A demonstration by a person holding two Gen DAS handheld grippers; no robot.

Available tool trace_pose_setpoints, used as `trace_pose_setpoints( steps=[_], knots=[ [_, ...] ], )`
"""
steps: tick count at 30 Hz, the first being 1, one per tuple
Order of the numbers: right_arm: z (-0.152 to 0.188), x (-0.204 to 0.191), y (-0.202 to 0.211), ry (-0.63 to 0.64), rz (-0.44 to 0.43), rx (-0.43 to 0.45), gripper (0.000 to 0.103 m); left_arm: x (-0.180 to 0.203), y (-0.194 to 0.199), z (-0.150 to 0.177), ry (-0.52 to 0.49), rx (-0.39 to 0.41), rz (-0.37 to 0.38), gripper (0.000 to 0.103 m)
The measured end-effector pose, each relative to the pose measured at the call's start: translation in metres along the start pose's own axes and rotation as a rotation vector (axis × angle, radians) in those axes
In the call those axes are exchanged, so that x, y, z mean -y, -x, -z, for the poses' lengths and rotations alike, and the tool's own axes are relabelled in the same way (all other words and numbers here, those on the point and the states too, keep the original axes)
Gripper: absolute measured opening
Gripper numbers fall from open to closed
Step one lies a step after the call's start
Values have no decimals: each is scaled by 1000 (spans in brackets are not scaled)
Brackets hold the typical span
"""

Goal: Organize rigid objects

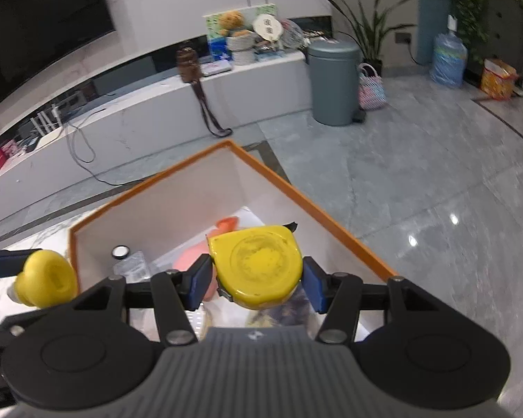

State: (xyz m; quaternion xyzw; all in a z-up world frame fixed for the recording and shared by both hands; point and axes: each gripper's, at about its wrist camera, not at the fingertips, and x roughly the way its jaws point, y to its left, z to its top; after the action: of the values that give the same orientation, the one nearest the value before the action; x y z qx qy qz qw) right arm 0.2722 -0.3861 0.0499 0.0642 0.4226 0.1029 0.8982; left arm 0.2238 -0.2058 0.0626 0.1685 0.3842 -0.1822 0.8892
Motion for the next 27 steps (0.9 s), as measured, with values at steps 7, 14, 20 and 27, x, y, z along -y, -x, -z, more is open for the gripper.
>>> trace_pose_setpoints(
  steps=[7, 14, 20, 27],
  knots=[
    [0, 16, -10, -31, 3, -30, 55, 12, -29, -8, -42, -47, 10, 57],
    [1, 19, -24, -7, 42, -82, 55, 24, -52, -16, -111, -104, 11, 57],
    [6, 19, -34, 11, 61, -150, 55, 34, -76, -17, -176, -167, 5, 57],
    [11, 18, -41, 33, 78, -183, 55, 40, -96, -14, -203, -216, 18, 57]
  ],
)
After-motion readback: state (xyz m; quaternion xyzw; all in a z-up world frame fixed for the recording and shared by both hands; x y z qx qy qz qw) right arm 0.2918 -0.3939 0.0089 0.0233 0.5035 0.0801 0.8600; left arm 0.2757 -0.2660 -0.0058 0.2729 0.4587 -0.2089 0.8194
